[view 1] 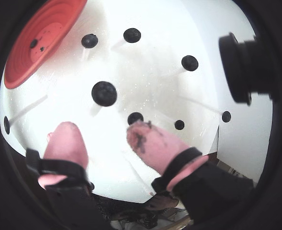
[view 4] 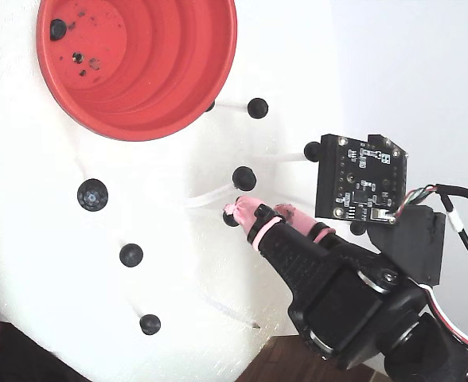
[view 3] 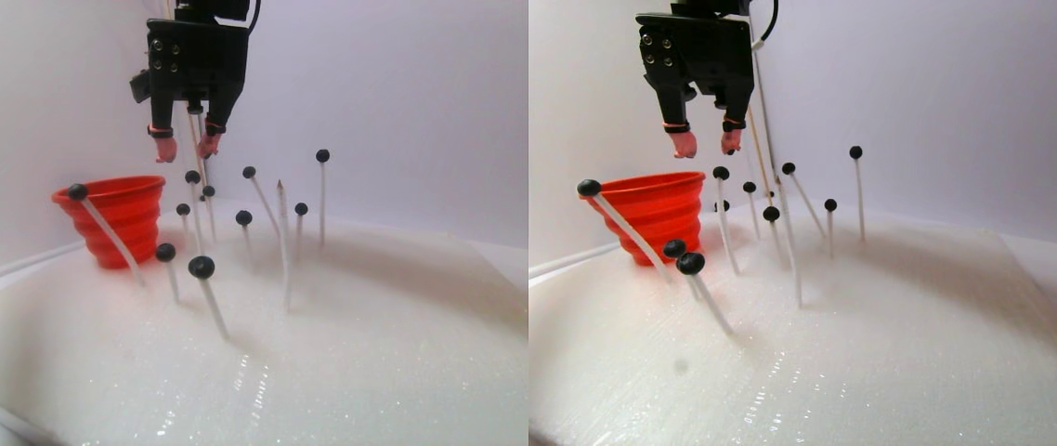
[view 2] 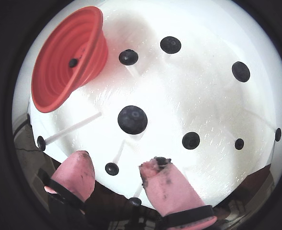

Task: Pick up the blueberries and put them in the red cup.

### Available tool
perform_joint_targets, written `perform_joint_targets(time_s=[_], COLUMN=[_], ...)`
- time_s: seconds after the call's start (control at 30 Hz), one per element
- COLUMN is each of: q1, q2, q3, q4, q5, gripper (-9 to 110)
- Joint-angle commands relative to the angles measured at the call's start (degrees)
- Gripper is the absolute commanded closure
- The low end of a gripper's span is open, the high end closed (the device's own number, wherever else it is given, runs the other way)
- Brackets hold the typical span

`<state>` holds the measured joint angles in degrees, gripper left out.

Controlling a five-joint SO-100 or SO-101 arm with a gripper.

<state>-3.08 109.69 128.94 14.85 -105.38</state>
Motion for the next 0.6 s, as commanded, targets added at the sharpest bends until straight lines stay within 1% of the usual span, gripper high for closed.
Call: perform_joint_targets(time_s=[0.0, 0.57], q1=[0.18, 1.23], q2=[0.26, -4.66], q3=[-3.96, -7.21], q4=[-1.93, -5.36], q5=[-0.88, -1.76], gripper=[82, 81])
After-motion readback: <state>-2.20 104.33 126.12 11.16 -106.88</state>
